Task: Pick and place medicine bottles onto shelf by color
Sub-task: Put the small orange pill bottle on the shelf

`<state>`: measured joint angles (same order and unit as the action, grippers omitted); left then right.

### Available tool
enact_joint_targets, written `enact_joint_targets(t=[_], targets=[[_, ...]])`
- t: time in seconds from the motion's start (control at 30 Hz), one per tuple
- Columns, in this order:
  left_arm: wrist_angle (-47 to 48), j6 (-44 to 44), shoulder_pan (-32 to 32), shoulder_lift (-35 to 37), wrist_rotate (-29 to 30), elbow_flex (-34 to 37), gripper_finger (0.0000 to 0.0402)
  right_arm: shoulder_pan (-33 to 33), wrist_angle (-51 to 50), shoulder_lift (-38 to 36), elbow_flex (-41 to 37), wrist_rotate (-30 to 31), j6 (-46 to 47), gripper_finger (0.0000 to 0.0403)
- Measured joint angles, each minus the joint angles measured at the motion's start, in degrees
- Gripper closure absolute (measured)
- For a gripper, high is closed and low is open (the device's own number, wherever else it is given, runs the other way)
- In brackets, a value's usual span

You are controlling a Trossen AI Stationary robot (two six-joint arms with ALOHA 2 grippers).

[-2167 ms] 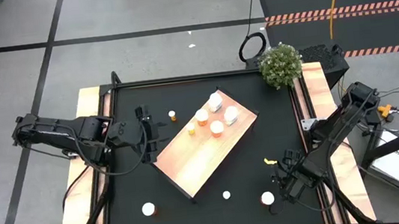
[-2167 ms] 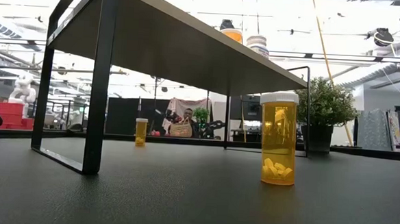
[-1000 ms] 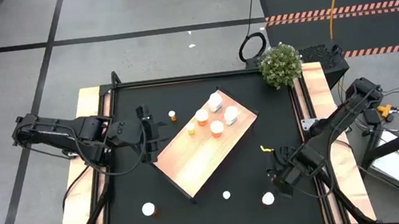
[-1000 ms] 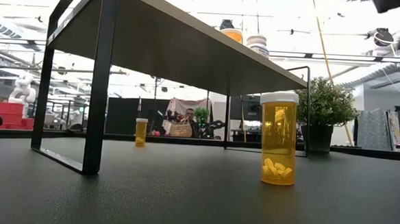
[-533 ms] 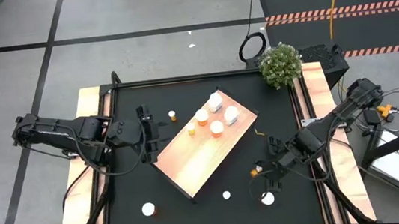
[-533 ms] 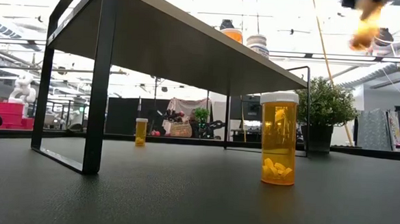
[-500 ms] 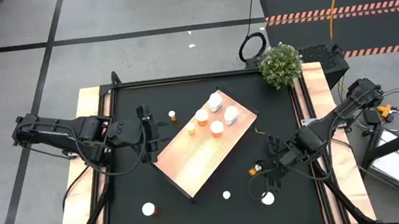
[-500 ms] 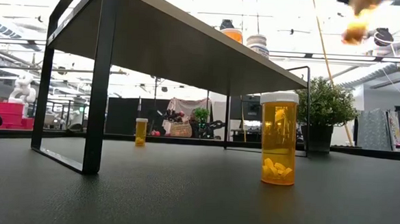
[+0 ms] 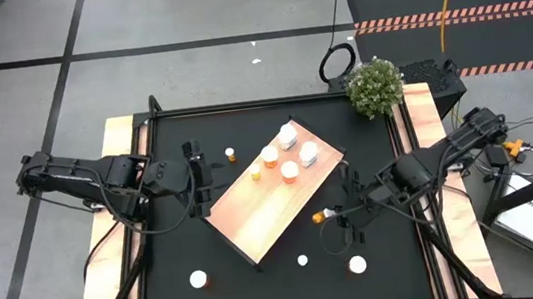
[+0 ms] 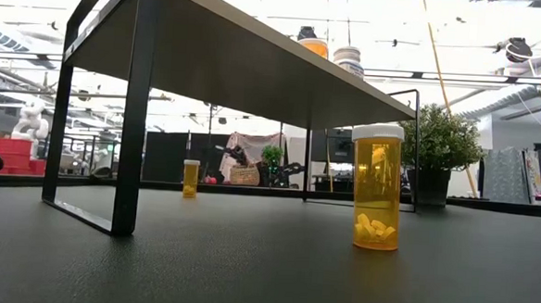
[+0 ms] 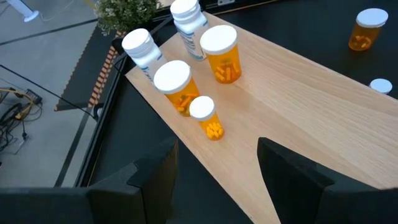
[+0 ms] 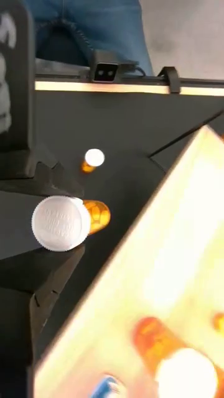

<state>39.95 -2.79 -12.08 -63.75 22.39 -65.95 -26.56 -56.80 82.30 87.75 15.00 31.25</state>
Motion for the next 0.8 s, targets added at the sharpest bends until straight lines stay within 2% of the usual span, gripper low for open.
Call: enact_joint_targets(t=[0.8], targets=[[0.10, -0.24, 0.00, 0.00, 0.00, 0.00, 0.0179, 7.05, -12.65, 13.84, 29.50, 1.53, -13.90, 0.0289]])
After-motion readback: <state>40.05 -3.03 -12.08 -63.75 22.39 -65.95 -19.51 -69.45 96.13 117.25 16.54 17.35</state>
